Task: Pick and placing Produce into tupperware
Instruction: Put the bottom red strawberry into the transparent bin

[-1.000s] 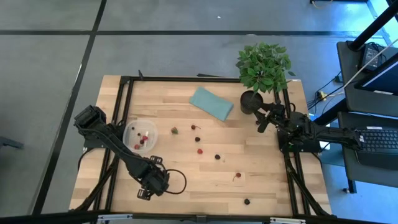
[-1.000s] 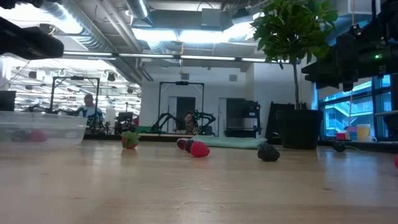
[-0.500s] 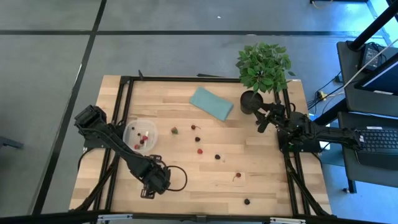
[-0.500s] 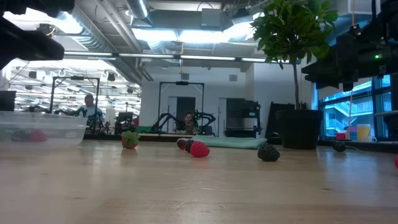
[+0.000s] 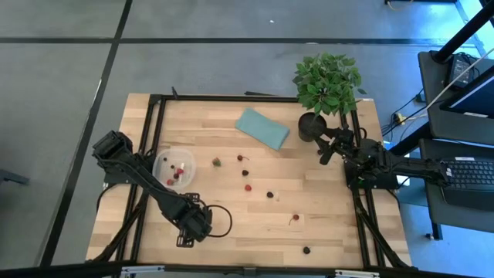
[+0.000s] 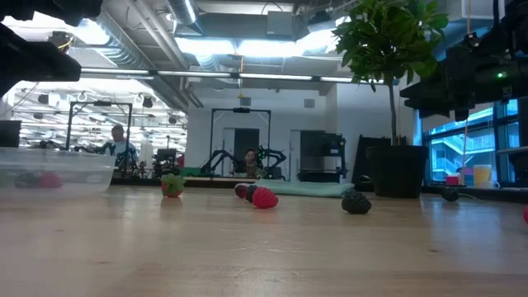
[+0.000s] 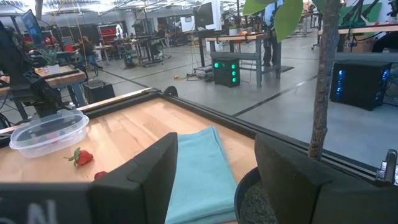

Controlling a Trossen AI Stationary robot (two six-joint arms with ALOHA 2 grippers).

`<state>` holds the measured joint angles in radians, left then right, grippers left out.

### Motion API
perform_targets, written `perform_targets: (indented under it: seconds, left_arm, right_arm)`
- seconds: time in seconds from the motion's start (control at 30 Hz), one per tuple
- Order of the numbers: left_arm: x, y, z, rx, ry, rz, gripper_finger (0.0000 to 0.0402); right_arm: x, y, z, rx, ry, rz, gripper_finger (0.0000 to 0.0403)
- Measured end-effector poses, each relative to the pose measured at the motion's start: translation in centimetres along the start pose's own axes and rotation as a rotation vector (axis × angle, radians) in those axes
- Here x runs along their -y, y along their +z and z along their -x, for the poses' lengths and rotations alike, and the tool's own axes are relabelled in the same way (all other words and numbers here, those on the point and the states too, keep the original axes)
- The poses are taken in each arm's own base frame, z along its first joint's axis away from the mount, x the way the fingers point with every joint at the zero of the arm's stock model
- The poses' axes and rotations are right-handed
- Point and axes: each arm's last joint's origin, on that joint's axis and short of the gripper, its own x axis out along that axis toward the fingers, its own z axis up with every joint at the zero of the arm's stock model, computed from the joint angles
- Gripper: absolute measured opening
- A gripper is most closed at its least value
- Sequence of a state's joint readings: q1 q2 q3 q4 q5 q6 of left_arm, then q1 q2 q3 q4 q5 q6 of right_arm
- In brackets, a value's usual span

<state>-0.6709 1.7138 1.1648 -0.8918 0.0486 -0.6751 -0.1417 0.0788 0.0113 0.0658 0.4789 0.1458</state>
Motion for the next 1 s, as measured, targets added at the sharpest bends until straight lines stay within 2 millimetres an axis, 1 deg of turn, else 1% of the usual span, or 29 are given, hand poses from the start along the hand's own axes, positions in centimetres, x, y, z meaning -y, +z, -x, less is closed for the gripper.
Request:
perform_targets:
  seconds: [0.1, 0.37, 0.47, 0.63, 0.73, 1.0]
  left_arm:
    - [0.4, 0.0, 0.0, 0.014, -0.014, -0.042, 0.0222]
    - [1.4, -0.9, -0.4, 0.014, 0.006, -0.079, 0.0222]
    - [1.9, -0.9, -1.2, 0.017, 0.018, -0.093, 0.0222]
    - [2.5, -1.2, -3.2, -0.053, 0.041, -0.110, 0.0222]
    - [2.5, -1.2, -4.0, -0.077, 0.052, -0.110, 0.0222]
    - [2.6, -1.4, -4.2, -0.120, 0.022, -0.108, 0.0218]
  right_arm:
    - [0.0, 0.0, 0.0, 0.000, -0.001, 0.016, 0.0217]
    - [0.0, 0.0, 0.0, 0.000, 0.000, 0.022, 0.0217]
    - [0.0, 0.0, 0.0, 0.000, 0.000, 0.023, 0.0217]
    - [0.0, 0.0, 0.0, 0.000, 0.000, 0.021, 0.0217]
    - [0.0, 0.0, 0.0, 0.000, 0.000, 0.019, 0.0217]
    - [0.0, 0.0, 0.0, 0.000, 0.000, 0.008, 0.0217]
